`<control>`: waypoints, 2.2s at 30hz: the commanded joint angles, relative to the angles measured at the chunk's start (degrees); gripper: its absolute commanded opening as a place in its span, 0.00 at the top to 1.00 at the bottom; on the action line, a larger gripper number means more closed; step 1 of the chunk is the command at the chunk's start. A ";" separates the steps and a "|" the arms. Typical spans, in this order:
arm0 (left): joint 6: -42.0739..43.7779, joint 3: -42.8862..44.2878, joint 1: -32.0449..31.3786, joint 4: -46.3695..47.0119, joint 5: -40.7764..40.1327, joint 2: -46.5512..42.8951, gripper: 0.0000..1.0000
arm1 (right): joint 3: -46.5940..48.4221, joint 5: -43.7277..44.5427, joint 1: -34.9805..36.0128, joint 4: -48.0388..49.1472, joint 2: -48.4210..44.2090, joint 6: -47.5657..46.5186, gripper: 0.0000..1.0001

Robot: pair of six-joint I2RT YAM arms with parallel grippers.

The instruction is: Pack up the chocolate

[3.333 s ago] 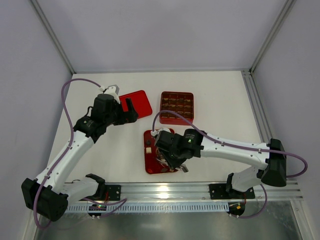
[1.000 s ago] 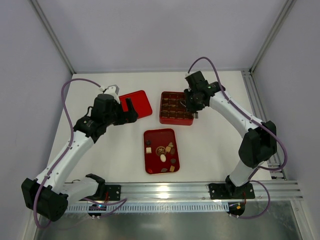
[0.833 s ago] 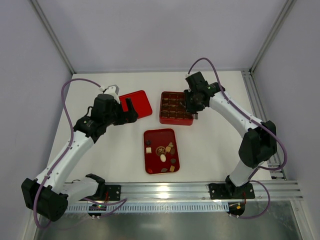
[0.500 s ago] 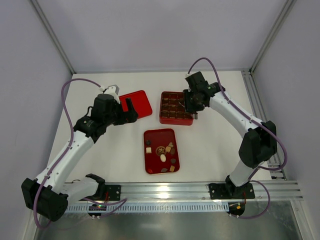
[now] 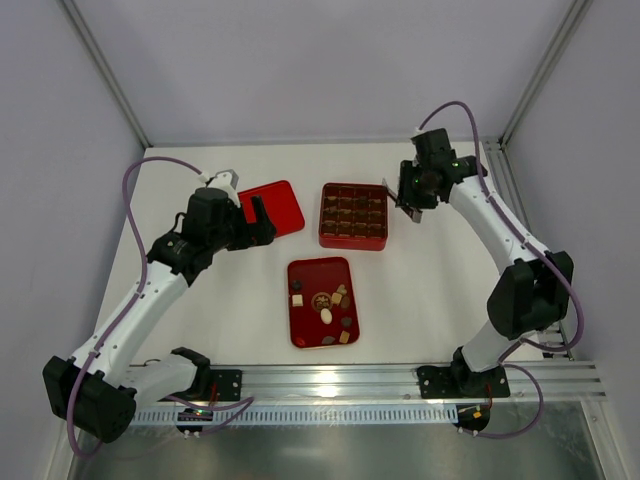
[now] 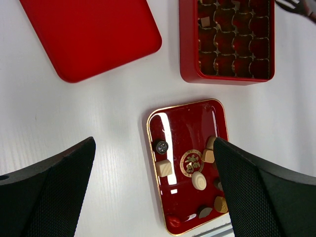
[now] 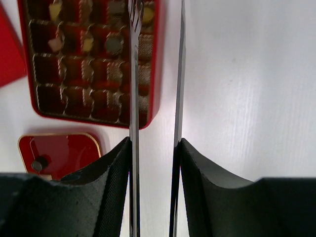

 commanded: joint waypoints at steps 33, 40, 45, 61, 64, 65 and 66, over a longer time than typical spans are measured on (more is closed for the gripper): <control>0.78 0.85 0.02 0.35 0.01 -1.42 0.00 | 3.22 -0.42 -19.25 7.69 23.20 2.23 0.46; 0.86 0.93 0.02 0.26 0.18 -0.80 0.00 | 0.93 -0.24 -19.25 8.65 23.73 2.41 0.36; 0.86 0.85 0.02 0.17 0.18 0.07 0.00 | -2.14 -0.77 -19.16 10.50 23.12 3.11 0.25; -0.89 2.33 0.19 -0.88 -6.31 5.60 0.00 | -16.81 -0.77 -19.08 17.53 4.24 5.57 0.07; -2.47 4.62 1.94 -2.90 -9.13 9.73 0.00 | -18.75 -2.97 -18.20 18.59 -1.99 5.13 0.06; -2.82 6.11 3.00 -3.17 -9.22 11.83 0.00 | -18.76 -3.32 -18.02 18.68 -3.50 4.87 0.06; -3.26 6.99 5.62 -3.52 -8.96 13.16 0.00 | -18.50 -3.32 -15.06 18.68 -4.47 4.61 0.06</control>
